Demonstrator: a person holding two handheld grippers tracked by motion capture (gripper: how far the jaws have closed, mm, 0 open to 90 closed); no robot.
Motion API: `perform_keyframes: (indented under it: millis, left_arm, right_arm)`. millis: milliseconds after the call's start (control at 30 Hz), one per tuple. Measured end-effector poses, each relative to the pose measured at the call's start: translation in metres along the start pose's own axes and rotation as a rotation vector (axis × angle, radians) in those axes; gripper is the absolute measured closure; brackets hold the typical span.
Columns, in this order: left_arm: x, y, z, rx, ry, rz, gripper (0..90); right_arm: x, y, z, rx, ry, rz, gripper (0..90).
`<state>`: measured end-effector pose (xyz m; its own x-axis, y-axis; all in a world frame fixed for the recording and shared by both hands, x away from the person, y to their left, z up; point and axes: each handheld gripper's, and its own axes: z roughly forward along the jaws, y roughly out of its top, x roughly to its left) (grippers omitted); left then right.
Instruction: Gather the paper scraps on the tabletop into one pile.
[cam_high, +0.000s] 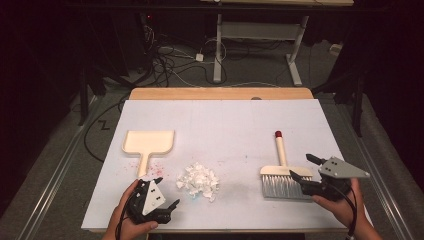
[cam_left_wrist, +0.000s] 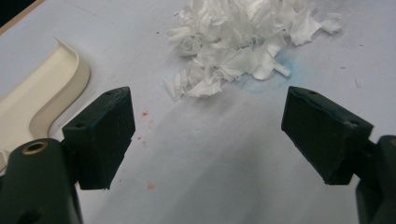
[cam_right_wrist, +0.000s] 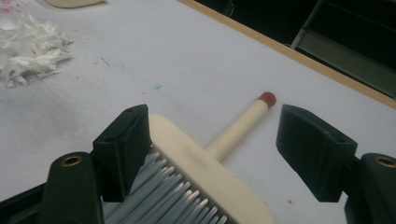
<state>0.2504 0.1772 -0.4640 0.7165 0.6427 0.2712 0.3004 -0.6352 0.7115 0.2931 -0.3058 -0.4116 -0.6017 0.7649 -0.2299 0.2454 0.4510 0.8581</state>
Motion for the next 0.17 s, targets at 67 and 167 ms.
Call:
perform_keyframes:
  millis: [67,167]
  left_arm:
    - [0.0002,0.0009,0.0002,-0.001,0.002,0.000,16.5]
    - [0.0022,0.0023,0.0016,-0.007,0.005,-0.005,16.4]
  right_arm:
    - [0.0033,-0.0036,-0.0053,-0.029,-0.021,0.014,27.4]
    - [0.0041,-0.0052,-0.0082,-0.063,-0.045,0.019,27.8]
